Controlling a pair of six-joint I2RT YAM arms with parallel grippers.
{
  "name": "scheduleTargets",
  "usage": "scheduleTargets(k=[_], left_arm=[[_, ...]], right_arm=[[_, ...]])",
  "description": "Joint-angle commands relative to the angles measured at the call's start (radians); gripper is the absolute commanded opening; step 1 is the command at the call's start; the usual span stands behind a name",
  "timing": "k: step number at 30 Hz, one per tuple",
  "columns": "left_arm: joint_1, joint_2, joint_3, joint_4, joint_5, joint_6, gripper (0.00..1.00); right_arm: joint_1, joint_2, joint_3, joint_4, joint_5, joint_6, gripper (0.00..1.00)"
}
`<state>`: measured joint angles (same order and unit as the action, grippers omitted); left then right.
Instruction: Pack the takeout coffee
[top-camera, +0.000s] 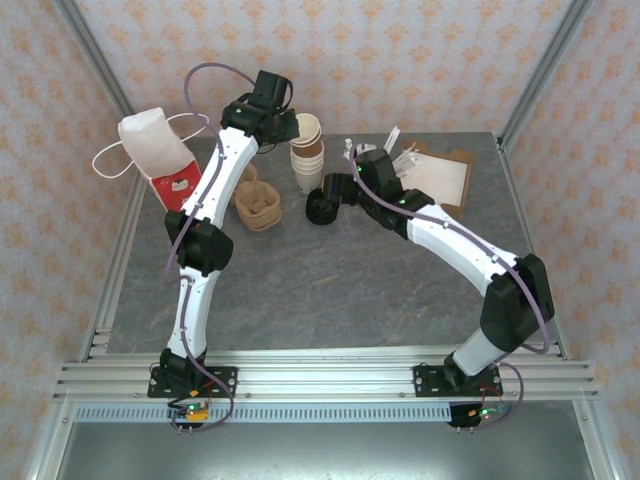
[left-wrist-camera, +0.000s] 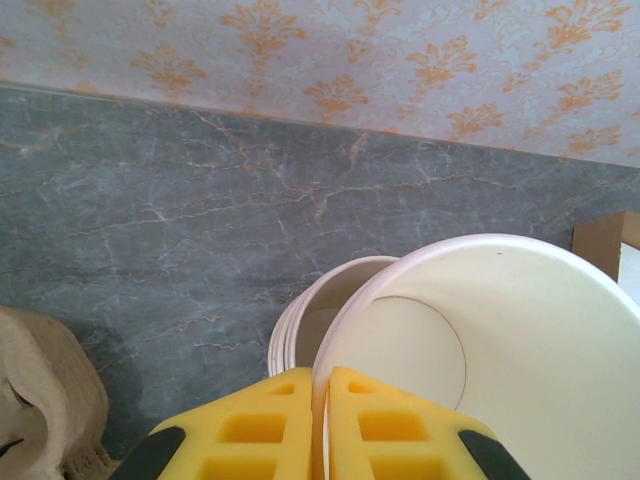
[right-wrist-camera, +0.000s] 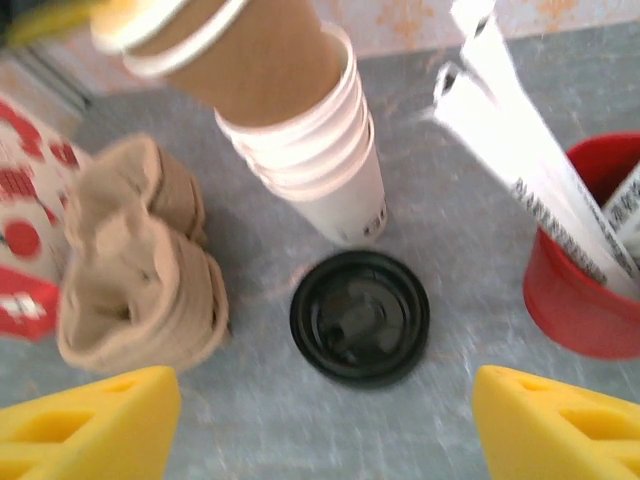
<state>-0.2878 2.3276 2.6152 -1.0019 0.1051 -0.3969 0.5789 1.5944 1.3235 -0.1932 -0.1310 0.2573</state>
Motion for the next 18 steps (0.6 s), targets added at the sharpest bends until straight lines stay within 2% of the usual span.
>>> scheduleTargets(k=[1, 9, 18], left_arm=[[0.013, -0.019, -0.006, 0.026, 0.03, -0.026, 0.1], [0.013, -0.022, -0.005, 0.023, 0.032, -0.023, 0.09], [0.015, -0.016, -0.005, 0.027, 0.043, -0.02, 0.08]], right_arm=[[-0.023, 0.075, 0.102, 0.138, -0.029, 0.088, 0.71], [-0.072, 0.284, 0.314, 0.17, -0.099, 0.19, 0.56], [-0.097, 0.395, 0.415, 0.153, -0.126, 0.198, 0.5]])
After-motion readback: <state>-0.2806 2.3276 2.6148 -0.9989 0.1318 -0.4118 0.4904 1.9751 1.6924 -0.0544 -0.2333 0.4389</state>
